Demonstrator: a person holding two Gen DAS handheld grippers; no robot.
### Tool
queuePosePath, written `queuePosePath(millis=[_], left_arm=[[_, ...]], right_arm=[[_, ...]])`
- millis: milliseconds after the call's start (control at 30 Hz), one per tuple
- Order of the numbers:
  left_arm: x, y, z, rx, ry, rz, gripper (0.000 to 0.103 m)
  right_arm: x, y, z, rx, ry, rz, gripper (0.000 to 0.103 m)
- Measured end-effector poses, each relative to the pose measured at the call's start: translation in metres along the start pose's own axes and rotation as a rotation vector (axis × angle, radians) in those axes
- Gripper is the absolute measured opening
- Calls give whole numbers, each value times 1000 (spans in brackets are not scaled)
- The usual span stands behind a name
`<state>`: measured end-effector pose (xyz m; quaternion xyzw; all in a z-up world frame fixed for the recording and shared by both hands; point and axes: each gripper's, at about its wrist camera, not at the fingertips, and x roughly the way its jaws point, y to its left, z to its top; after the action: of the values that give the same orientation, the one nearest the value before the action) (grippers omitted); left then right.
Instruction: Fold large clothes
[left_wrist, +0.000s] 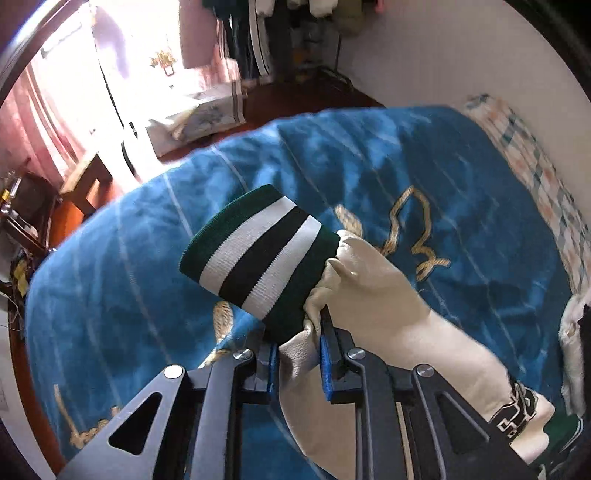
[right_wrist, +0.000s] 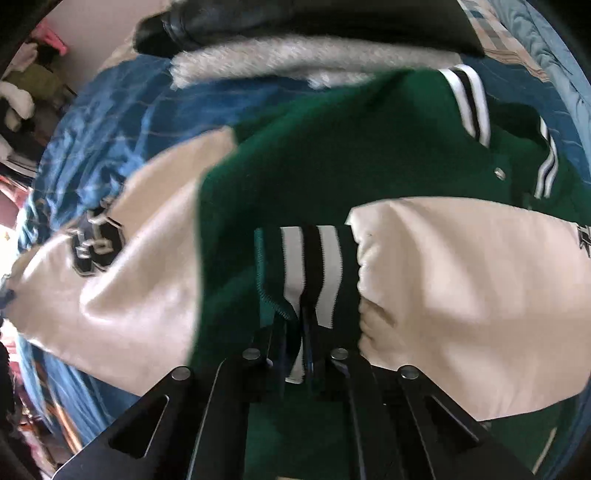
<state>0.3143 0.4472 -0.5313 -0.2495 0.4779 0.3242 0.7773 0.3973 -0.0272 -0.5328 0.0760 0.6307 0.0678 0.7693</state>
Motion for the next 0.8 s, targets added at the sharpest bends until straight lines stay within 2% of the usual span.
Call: queuePosePath(millis=[67, 100, 133, 167, 200, 233, 267, 300, 367, 400, 433, 500, 567, 633, 700, 800], left_arm=[[12, 5, -7, -22, 39, -2, 21], [18, 14, -12, -54, 60, -25, 28], [29, 22, -15, -100, 93, -61, 37], [36, 28, -18, -136, 119, -93, 40], [43, 35, -22, -188, 136, -146, 46], [45, 38, -23, -213, 125, -169, 50], [44, 40, -23, -232, 117, -177, 50], [44, 40, -22, -242, 116, -171, 50], [41, 35, -18, -245, 98, -141, 48], [36, 25, -15, -216, 72, -110, 39], [31, 19, -13, -190, 51, -77, 20], [8, -1, -7, -125, -18, -29, 12], [-21, -17, -4, -66, -101, 3, 10], [-56, -34, -4, -9, -178, 16, 10], [-98, -58, -7, 65, -255, 33, 9], [-140, -84, -19, 154, -317, 35, 9]], right_arm=[[1, 9, -3, -44, 43, 60, 7], [5, 9, -5, -49, 90, 98, 8], [5, 5, -7, -40, 106, 124, 12], [2, 0, -8, -32, 112, 149, 13], [-1, -5, -9, -24, 123, 198, 22], [-8, -15, -11, -11, 132, 262, 40], [-14, -24, -13, 4, 129, 291, 50], [-20, -34, -16, 16, 121, 297, 64], [-33, -50, -21, 36, 94, 229, 68], [-37, -55, -22, 43, 80, 191, 68], [-42, -62, -22, 51, 62, 120, 73], [-49, -70, -23, 55, 25, 1, 83], [-51, -80, -26, 62, -6, -143, 85], [-46, -87, -26, 81, 4, -241, 85], [-40, -94, -28, 95, 19, -286, 85], [-36, -102, -26, 83, 21, -330, 85]])
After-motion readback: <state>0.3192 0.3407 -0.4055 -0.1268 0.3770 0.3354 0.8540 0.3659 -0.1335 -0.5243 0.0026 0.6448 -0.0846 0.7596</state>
